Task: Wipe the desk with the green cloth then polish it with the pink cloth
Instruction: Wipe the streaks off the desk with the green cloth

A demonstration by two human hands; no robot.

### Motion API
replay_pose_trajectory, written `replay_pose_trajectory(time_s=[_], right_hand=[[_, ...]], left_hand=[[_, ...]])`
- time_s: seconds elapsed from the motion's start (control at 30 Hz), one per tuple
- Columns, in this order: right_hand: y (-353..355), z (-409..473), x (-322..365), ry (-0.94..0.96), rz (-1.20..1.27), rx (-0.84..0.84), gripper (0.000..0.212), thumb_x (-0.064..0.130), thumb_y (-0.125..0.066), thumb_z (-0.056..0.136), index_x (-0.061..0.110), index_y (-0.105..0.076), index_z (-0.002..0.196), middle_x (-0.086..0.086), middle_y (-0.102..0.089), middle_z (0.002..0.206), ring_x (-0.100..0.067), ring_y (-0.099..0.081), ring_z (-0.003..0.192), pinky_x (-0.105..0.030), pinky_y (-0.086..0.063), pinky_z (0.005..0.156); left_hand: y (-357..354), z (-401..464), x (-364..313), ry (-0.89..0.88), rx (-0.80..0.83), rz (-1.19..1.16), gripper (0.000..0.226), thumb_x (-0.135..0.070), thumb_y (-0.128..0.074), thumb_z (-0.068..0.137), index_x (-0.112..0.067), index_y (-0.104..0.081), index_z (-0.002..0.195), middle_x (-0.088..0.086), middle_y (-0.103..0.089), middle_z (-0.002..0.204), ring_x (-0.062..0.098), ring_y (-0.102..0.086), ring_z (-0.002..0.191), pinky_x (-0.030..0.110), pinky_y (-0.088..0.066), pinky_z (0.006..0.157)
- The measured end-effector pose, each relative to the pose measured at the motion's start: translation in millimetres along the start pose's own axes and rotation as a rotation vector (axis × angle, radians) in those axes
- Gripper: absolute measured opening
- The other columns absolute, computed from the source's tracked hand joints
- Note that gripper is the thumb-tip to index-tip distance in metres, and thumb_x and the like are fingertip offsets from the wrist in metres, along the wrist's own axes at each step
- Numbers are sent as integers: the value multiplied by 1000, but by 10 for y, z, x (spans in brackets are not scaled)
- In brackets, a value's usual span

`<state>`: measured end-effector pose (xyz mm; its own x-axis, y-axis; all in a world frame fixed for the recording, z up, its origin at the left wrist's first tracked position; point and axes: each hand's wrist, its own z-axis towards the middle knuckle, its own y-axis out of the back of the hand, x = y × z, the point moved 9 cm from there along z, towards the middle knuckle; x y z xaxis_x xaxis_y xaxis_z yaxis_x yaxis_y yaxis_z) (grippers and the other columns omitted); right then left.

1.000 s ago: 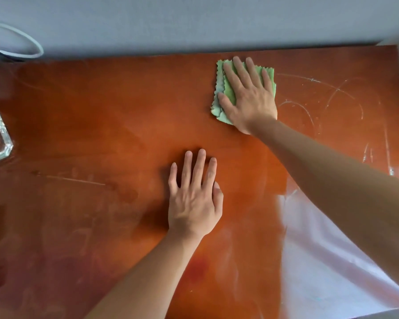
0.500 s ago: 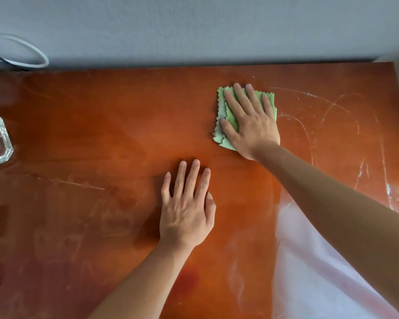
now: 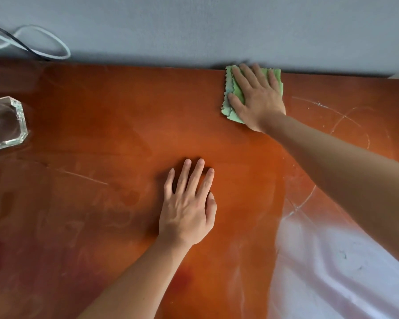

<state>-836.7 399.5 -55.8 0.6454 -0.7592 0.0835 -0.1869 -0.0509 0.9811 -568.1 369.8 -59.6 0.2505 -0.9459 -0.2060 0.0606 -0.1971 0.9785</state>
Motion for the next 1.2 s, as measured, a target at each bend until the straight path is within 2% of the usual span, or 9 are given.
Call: replay_pose_trajectory(time_s=[0.17,0.43,0.6,0.7,0.8,0.9,1.0,1.2], right_hand=[[-53,130,743,165,-7,8,73,59,-13,99,25,-10,163,2,-8,171,-23,0,157,-51,2,126],[-145,-196,842,180,-14,-17,71,58,-11,101,25,-8,163,1,-6,171,-25,1,158,-50,1,126],[-239,-700,897,154,-13,-23,70,58,-12,102,23,-10,163,0,-8,171,-25,0,157,-51,0,126],[-316,-978,1030,126,-4,-29,72,58,-9,101,22,-11,163,0,-9,171,-26,0,157,-51,0,126],[-398,-1288,1228,94,13,-29,75,60,-5,99,22,-11,163,0,-8,171,-26,1,157,-51,0,126],[-522,-1657,1581,97,15,-9,75,61,-5,99,22,-10,163,0,-8,171,-26,2,157,-51,0,126],[-648,-2037,1961,103,21,-4,74,60,-8,100,21,-11,163,0,-9,171,-26,2,157,-52,-1,126],[-914,-2870,2829,188,50,27,71,57,-15,103,18,-12,163,-3,-8,171,-28,3,157,-52,2,126]], left_hand=[[14,-8,9,-1,-7,-15,53,-35,-39,99,-21,-49,149,6,-38,161,30,-29,152,54,-22,122],[92,-23,3,0,-57,-91,50,-32,-45,98,-17,-55,144,9,-44,157,30,-32,150,53,-22,122],[208,-33,66,31,-117,-255,42,-7,-53,91,-5,-64,131,12,-57,146,30,-41,146,49,-25,123],[284,-73,188,-49,-88,-221,39,5,-58,85,-1,-66,122,15,-66,129,32,-54,134,44,-38,116],[381,-333,502,-64,-72,-114,38,-3,-59,88,-5,-65,125,13,-65,131,30,-56,130,41,-42,109],[414,-838,938,28,-43,-37,41,-13,-54,96,-9,-59,137,13,-54,146,31,-46,139,47,-37,112],[396,-1344,1191,10,-16,-30,42,-13,-51,101,-10,-55,142,14,-48,153,32,-40,145,51,-31,117],[457,-1924,1285,10,-41,-150,37,-3,-57,95,-1,-63,131,18,-57,143,35,-50,137,53,-39,114]])
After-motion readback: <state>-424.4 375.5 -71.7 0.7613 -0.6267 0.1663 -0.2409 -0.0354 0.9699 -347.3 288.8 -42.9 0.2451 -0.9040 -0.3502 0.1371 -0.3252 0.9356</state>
